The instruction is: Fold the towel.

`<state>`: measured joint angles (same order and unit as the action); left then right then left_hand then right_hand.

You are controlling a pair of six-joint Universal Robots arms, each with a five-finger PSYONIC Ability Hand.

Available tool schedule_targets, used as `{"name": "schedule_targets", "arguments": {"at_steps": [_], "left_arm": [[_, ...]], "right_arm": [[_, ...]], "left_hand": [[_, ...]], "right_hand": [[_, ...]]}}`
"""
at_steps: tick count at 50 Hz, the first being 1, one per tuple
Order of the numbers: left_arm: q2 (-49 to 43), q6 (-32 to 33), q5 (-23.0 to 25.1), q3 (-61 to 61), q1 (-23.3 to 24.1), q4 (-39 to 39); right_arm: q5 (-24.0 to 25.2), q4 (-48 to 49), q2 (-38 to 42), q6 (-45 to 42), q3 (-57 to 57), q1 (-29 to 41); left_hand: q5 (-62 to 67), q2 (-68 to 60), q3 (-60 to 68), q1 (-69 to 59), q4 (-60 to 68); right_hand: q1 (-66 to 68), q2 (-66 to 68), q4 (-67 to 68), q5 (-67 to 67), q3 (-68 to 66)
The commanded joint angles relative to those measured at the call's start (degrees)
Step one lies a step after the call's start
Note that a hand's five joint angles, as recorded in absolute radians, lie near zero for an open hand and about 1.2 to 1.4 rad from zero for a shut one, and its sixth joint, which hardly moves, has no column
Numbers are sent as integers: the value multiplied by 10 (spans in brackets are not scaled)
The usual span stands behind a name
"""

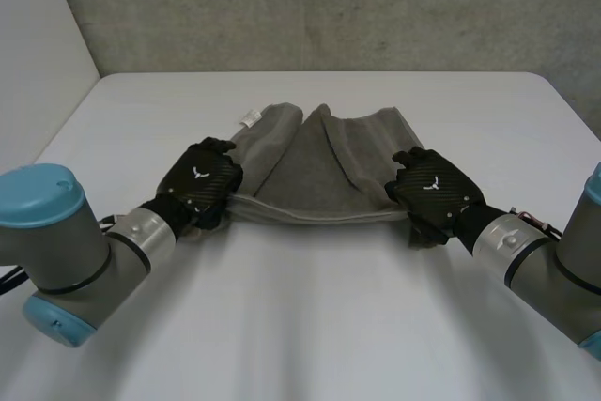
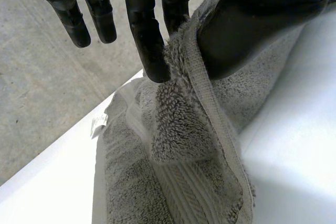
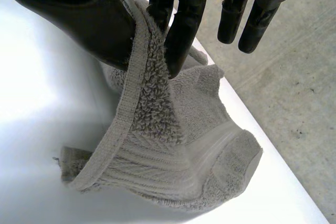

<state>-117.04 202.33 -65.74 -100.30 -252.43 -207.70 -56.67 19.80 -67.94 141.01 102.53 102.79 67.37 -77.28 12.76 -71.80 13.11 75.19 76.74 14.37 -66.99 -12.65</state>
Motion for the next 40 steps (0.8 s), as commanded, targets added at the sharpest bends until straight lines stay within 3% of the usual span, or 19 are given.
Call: {"name": "schedule_targets", "arguments": {"at_steps": [1,2,3,4,5,6,10,19,25,27,28,29,40], "left_arm": [[17,-3,-31,1,3,26],[17,-3,-31,1,3,27],[17,-3,-41,0,4,29],[17,-3,-41,0,4,29],[17,-3,-55,0,5,30],[17,-3,-68,0,6,30],[16,-3,-90,0,9,30],[7,-7,-119,0,11,29],[7,-14,-133,-6,17,27],[7,-18,-136,-6,22,27],[7,-23,-140,-6,29,27],[7,-23,-140,-6,29,27],[7,-60,-155,6,63,22]], "right_arm": [[-13,-38,-11,4,-7,5],[-26,-38,-11,5,-7,7],[-26,-38,-11,5,-7,7],[-40,-38,-10,5,-7,8],[-53,-38,-7,6,-7,10],[-53,-38,-7,6,-7,10],[-82,-31,2,23,-11,15],[-129,-6,13,124,-19,13],[-138,-5,27,163,-24,8],[-139,-5,28,165,-31,3],[-139,-5,28,165,-31,3],[-139,-7,25,165,-34,-7],[-129,-13,-8,165,-33,-60]], "left_hand": [[-145,144,-28,90,-31],[-147,146,-28,91,-31],[-295,294,-28,239,-31],[-296,296,-28,241,-31],[-390,389,-28,334,-31],[-422,421,-28,367,-31],[-476,476,-28,421,-31],[-500,499,-28,444,-31],[-498,497,-28,443,-31],[-498,497,-28,443,-31],[-498,497,-28,443,-31],[-498,497,-28,443,-31],[-497,496,-28,441,-31]], "right_hand": [[48,33,-44,-30,26],[48,33,-44,-30,26],[48,33,-44,-30,26],[-53,-68,-44,71,26],[-124,-139,-44,142,26],[-125,-140,-44,143,26],[-279,-294,-44,297,26],[-343,-359,-44,361,26],[-264,-280,-44,282,26],[-47,-62,-44,65,26],[-46,-61,-44,64,26],[47,32,-44,-29,26],[48,33,-44,-30,26]]}}
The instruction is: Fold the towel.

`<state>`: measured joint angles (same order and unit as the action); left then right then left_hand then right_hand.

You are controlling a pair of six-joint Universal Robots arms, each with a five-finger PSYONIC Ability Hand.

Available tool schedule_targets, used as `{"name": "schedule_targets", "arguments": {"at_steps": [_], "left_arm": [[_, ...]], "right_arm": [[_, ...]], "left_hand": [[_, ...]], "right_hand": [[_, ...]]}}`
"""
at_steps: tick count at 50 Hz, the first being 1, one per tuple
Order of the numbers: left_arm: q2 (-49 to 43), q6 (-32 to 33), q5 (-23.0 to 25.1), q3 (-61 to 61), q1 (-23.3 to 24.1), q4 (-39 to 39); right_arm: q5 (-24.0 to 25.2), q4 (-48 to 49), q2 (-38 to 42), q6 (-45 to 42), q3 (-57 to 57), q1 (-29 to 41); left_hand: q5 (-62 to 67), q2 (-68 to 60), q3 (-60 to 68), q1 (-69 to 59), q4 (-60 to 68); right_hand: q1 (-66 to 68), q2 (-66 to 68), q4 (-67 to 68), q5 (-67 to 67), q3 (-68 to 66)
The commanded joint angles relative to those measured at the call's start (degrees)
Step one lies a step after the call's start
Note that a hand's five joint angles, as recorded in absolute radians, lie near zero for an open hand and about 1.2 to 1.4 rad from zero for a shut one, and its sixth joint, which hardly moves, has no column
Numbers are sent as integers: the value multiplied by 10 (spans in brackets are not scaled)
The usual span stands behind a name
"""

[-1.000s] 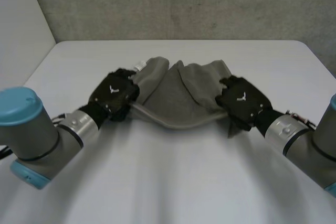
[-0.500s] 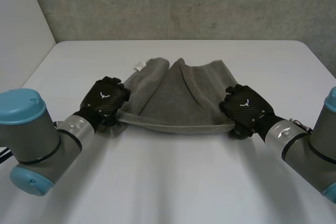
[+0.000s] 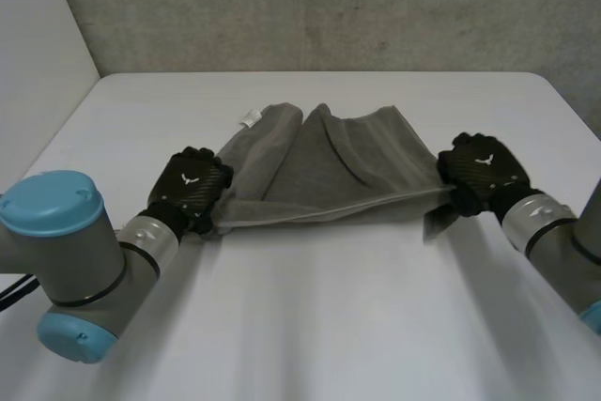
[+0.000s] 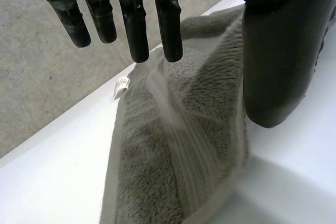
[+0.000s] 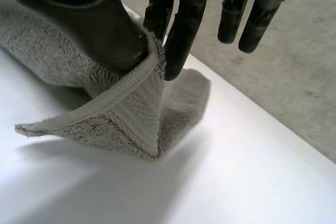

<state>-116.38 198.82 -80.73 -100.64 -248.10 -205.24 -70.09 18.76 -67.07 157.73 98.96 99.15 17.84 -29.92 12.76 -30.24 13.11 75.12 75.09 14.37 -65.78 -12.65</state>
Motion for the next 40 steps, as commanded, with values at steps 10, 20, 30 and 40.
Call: {"name": "schedule_targets", "arguments": {"at_steps": [10,20,30,40], "left_arm": [[-24,-74,-35,38,39,-3],[-75,-72,-52,53,64,4],[-75,-68,-71,47,69,4],[-75,-67,-107,48,54,2]], "right_arm": [[7,-5,-34,-2,-1,-42],[8,-20,-32,-1,-1,-36],[8,-19,-29,-1,-3,-39],[7,-21,-29,1,-10,-43]], "left_hand": [[11,10,-28,14,-31],[37,-17,-28,-13,-31],[86,-65,-28,-62,-31],[111,-91,-28,-87,-31]], "right_hand": [[49,49,-44,-42,26],[49,49,-44,-42,26],[49,49,-44,-42,26],[49,49,-44,-42,26]]}}
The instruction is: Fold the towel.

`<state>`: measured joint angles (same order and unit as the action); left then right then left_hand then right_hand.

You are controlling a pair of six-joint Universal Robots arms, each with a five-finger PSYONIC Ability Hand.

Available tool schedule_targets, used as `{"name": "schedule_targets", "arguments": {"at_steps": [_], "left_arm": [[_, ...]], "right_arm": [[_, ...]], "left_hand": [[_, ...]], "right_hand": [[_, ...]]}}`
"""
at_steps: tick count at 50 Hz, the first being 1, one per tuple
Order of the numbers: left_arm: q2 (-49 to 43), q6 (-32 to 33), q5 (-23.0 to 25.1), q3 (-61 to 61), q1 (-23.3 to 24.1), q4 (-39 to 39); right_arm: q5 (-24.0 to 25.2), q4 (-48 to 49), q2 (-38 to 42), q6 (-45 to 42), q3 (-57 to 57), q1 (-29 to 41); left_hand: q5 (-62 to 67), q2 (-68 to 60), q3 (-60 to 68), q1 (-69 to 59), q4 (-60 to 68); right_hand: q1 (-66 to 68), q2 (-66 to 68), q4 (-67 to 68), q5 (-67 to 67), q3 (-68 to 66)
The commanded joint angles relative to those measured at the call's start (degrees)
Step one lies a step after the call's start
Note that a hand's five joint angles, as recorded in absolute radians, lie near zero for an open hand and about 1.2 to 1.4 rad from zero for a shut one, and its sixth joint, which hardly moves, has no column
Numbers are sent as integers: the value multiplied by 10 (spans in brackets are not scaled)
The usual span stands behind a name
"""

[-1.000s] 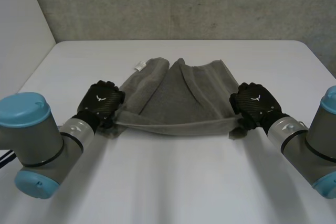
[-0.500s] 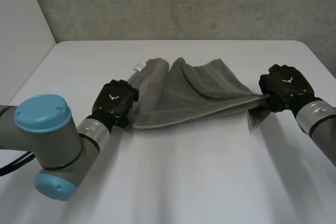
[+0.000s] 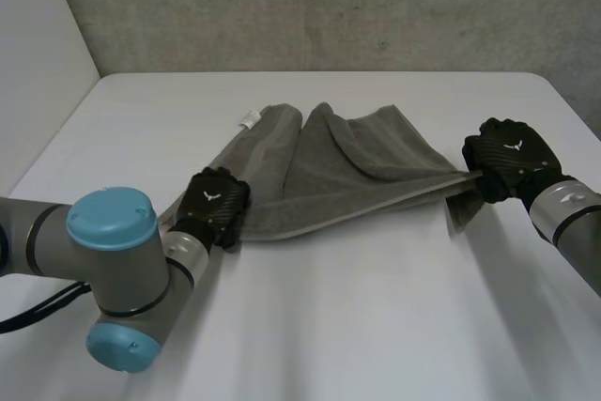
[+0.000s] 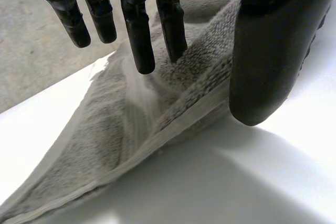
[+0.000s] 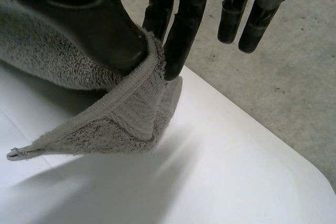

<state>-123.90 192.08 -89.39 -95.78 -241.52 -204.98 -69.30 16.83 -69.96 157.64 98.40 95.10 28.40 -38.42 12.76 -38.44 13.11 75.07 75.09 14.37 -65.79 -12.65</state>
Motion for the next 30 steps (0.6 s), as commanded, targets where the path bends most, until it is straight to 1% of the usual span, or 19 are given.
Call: {"name": "schedule_targets", "arguments": {"at_steps": [1,5,8,10,14,15,16,18,19,20,21,22,28,29,30], "left_arm": [[1,0,-20,0,-11,-1],[1,7,-21,-1,-11,-1],[1,24,-23,-3,-12,-4],[1,46,-31,-2,-22,-6],[-1,61,-38,0,-38,-7],[-1,65,-38,2,-43,-7],[-1,66,-38,2,-43,-7],[-1,67,-38,5,-56,-7],[-1,67,-38,5,-56,-7],[0,67,-38,5,-63,-7],[0,67,-38,5,-63,-7],[1,68,-37,5,-69,-7],[28,67,-35,7,-84,-6],[28,67,-35,7,-84,-6],[47,66,-32,6,-90,-6]], "right_arm": [[-1,-1,0,2,-4,-3],[-1,-4,2,2,-5,-3],[-1,-3,2,2,-5,-3],[-1,-3,3,2,-6,-4],[-1,-4,2,3,-8,-6],[-1,-4,2,3,-8,-6],[-1,-5,2,3,-9,-11],[-1,-7,2,3,-9,-14],[-1,-12,1,2,-11,-16],[-1,-12,1,2,-11,-16],[-1,-18,1,2,-13,-17],[-1,-24,0,2,-16,-18],[-1,-41,-9,-1,-22,-21],[0,-50,-18,-3,-25,-19],[1,-61,-32,-4,-31,-18]], "left_hand": [[6,-6,-28,-5,-31],[8,-7,-28,-7,-31],[11,-11,-28,-10,-31],[18,-17,-28,-17,-31],[33,-32,-28,-32,-31],[88,-87,-28,-87,-31],[88,-88,-28,-88,-31],[264,-264,-28,-264,-31],[265,-265,-28,-264,-31],[376,-376,-28,-376,-31],[378,-377,-28,-377,-31],[416,-415,-28,-415,-31],[416,-416,-28,-416,-31],[416,-416,-28,-416,-31],[416,-416,-28,-416,-31]], "right_hand": [[49,49,-44,-42,26],[49,49,-44,-42,26],[49,49,-44,-42,26],[49,49,-44,-42,26],[49,49,-44,-42,26],[49,49,-44,-42,26],[49,49,-44,-42,26],[49,49,-44,-42,26],[49,49,-44,-42,26],[49,49,-44,-42,26],[49,49,-44,-42,26],[49,49,-44,-42,26],[49,49,-44,-42,26],[49,49,-44,-42,26],[49,49,-44,-42,26]]}}
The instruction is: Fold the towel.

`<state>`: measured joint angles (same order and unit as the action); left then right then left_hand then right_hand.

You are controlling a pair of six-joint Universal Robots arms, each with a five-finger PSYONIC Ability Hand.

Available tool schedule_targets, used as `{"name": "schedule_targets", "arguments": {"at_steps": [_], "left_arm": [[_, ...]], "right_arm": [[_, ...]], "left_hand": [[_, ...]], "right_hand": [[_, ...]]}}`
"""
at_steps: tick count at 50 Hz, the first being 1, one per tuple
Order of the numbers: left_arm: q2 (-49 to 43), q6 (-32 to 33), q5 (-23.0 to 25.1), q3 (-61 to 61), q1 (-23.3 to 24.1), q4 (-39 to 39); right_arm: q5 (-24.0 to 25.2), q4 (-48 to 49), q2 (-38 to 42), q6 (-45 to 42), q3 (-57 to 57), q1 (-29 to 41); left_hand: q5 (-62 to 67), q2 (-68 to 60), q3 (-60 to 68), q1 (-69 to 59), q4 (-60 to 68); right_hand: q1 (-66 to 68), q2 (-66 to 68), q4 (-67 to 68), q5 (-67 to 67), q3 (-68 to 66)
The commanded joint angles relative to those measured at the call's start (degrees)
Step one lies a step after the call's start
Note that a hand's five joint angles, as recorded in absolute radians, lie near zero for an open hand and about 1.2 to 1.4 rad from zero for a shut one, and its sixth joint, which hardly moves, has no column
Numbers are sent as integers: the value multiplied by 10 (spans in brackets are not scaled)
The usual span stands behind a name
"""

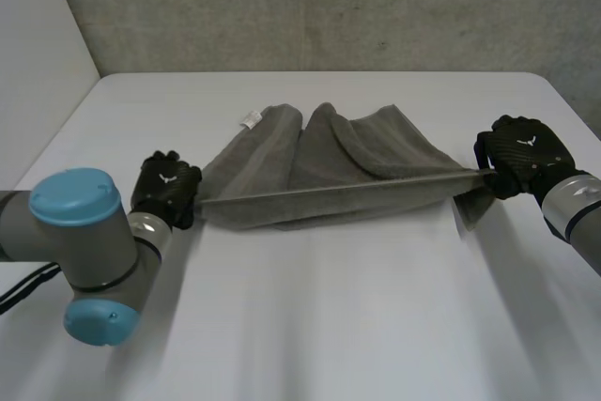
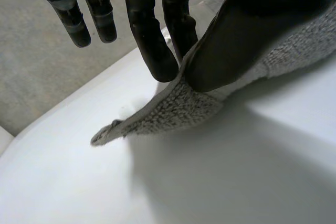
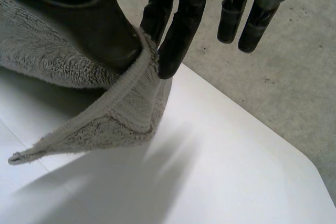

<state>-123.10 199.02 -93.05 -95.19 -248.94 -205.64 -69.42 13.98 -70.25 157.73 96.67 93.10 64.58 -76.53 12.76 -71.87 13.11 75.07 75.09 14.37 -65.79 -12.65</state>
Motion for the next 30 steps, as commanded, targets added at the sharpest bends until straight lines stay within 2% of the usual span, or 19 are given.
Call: {"name": "schedule_targets", "arguments": {"at_steps": [1,9,11,14,16,20,22,28,30], "left_arm": [[62,-3,8,-3,-21,1],[189,-7,55,-10,-27,3],[216,-7,58,-11,-27,8],[268,-3,59,-15,-21,12],[297,-3,60,-18,-20,17],[369,-5,68,-18,-23,47],[386,-5,76,-18,-27,57],[397,-7,103,-19,-32,85],[386,-6,110,-32,-50,108]], "right_arm": [[3,-33,-30,-5,-14,2],[32,-112,-112,-26,-61,1],[53,-138,-143,-65,-75,0],[58,-147,-160,-91,-80,-2],[64,-171,-186,-148,-92,-2],[68,-193,-217,-200,-103,-2],[70,-206,-238,-239,-105,-2],[84,-208,-237,-286,-95,-3],[86,-208,-230,-299,-89,-3]], "left_hand": [[54,-35,-28,-81,-31],[54,-35,-28,-81,-31],[54,-35,-28,-81,-31],[54,-35,-28,-81,-31],[54,-35,-28,-81,-31],[54,-35,-28,-81,-31],[54,-35,-28,-81,-31],[54,-35,-28,-81,-31],[54,-35,-28,-81,-31]], "right_hand": [[49,49,-44,-42,26],[49,49,-44,-42,26],[49,49,-44,-42,26],[49,49,-44,-42,26],[49,49,-44,-42,26],[49,49,-44,-42,26],[49,49,-44,-42,26],[49,49,-44,-42,26],[49,49,-44,-42,26]]}}
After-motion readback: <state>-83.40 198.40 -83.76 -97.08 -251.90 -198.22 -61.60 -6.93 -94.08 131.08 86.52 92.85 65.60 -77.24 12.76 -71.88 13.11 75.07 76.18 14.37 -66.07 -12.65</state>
